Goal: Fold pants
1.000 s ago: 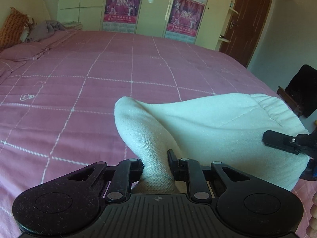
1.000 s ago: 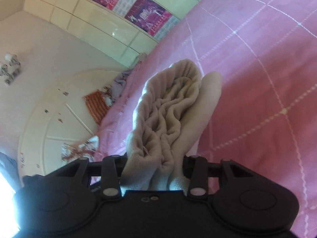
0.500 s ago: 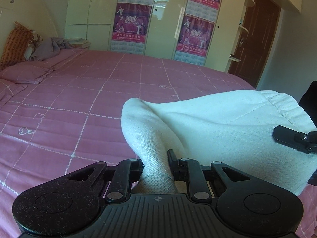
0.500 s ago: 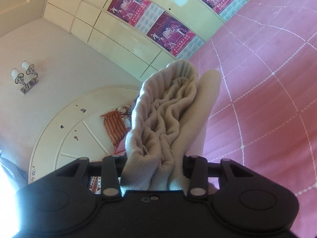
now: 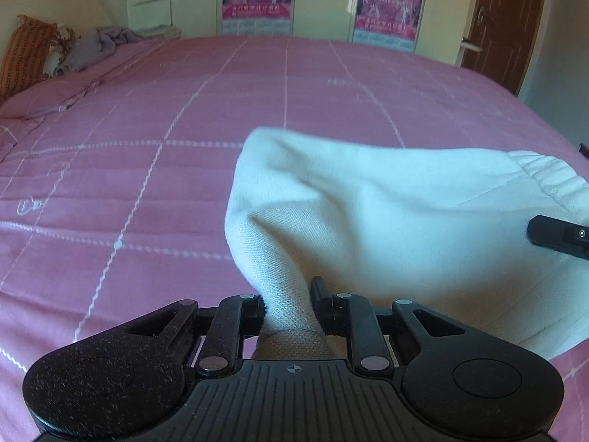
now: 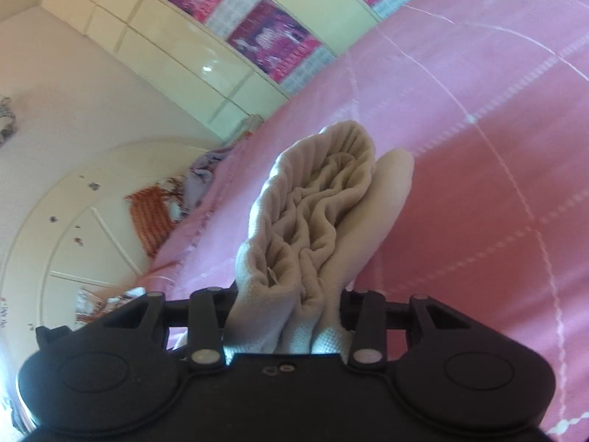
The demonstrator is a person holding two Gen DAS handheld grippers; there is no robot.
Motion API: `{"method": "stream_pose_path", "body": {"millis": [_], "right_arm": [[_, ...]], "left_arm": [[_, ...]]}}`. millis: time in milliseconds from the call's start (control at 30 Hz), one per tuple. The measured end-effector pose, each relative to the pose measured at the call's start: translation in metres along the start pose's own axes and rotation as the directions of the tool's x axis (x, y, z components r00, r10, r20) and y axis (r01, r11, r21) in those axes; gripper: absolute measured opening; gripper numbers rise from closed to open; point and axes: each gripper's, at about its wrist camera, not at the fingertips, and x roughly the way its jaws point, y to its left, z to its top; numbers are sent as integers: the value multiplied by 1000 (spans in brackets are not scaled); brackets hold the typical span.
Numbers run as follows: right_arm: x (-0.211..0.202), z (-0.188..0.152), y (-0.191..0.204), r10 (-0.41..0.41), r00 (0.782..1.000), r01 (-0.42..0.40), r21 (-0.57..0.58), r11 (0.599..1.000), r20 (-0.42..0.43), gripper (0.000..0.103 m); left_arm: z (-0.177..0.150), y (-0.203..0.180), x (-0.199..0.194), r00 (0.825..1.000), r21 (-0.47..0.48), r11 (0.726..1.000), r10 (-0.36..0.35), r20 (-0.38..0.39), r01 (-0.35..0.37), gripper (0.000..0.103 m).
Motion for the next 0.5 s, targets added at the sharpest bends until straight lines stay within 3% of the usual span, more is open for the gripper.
{"method": "stream_pose_path", "body": {"millis": [100,200,300,367,433,500], "right_arm": [[3,-13,-25,-147,989,148,14,989,-26,44],[4,-32,-33,-257,966,256,-26,966,-38,55],[-5,-39,-23,-306,952,305,-71,950,-7,61],[-13,-37,-15,-336,941,338,-97,936,35,64],[-25,-35,0,-391,915,403,-153,902,101,65],[-33,-35,25,-413,895,444,-250,860,167,58]], "left_arm": [[-7,-3,0,1000,35,999,3,14,-4,24],[-5,-3,-3,1000,32,999,0,-1,0,29],[-11,8,-11,1000,21,1000,15,-12,-15,52],[-17,17,-18,1000,28,1000,11,-10,-10,57],[-19,22,-30,999,9,999,36,13,-36,57],[-16,24,-46,995,-24,998,65,78,-63,57]]}}
